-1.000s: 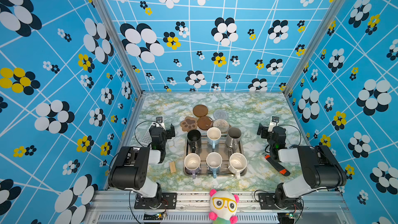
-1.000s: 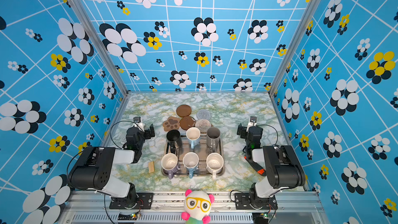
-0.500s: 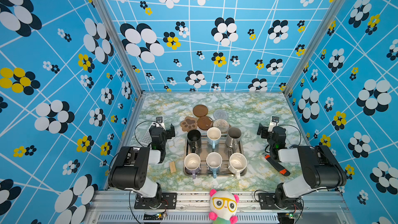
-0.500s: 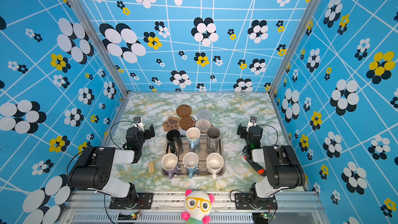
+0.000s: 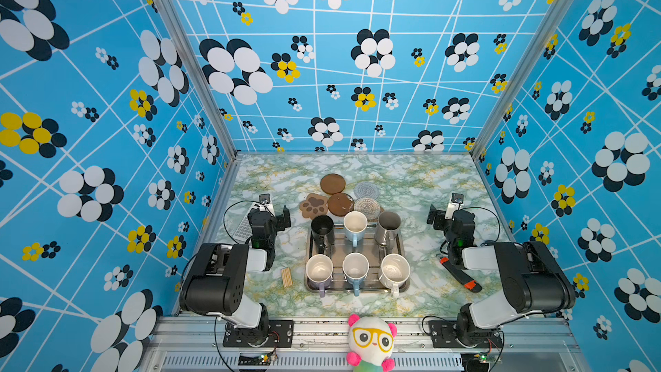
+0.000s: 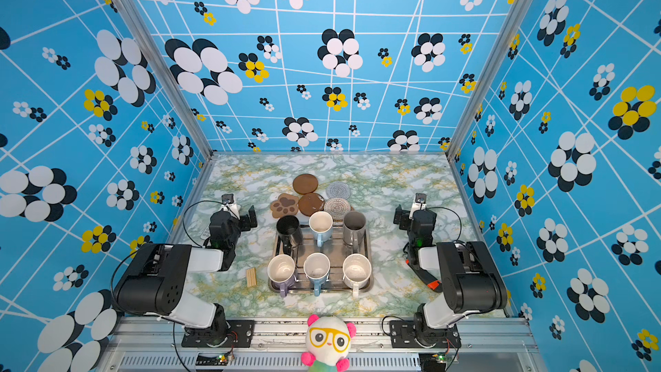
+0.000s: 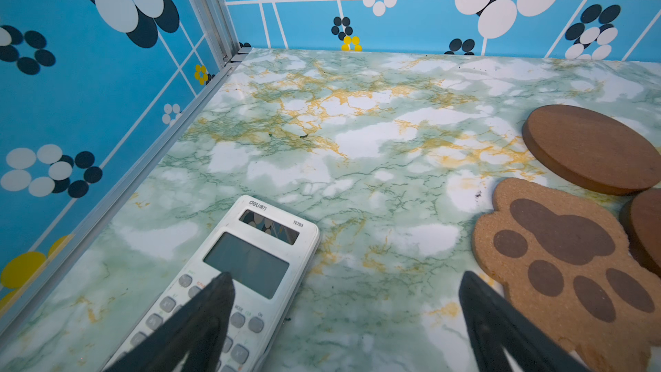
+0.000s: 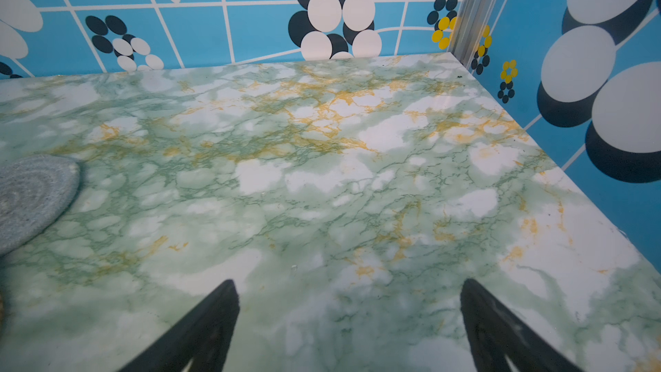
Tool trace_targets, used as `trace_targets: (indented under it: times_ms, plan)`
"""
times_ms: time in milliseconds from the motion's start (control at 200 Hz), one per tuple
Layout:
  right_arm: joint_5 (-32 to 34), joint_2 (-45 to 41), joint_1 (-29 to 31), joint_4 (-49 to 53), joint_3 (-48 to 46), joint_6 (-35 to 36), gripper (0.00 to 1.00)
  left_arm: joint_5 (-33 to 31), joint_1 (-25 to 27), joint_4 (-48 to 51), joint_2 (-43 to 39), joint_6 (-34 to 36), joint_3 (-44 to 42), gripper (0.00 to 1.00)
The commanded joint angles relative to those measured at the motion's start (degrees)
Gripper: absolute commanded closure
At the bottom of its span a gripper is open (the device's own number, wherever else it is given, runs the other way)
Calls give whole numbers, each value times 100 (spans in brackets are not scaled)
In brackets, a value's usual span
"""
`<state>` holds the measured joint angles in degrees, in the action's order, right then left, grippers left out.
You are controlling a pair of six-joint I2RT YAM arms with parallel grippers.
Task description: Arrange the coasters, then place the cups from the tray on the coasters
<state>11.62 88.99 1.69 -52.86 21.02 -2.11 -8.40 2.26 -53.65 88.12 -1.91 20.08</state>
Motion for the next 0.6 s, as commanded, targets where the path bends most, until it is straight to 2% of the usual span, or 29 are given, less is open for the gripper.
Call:
trace_targets:
  times_ms: [0,155,375,425,480,545,600]
  plan:
    - [-38,-18,-13,65,104,35,1,-65,11,12,29,15,105,1]
    - [-45,-18,-12,64,105,35,1,-65,11,12,30,15,110,1]
    - [64,-114,-5,264,192,14,11,-65,11,12,30,15,110,2]
    - [194,-267,-2,722,344,-30,10,-65,11,12,30,15,111,5]
    - [323,-543,-3,1814,748,-125,10,-162,11,46,0,35,150,7]
    - [233,-752,-2,3121,1427,-219,10,-320,11,744,-310,-50,382,7]
    - [-90,-810,-3,3600,1763,-224,10,-467,9,1807,-640,-152,791,7]
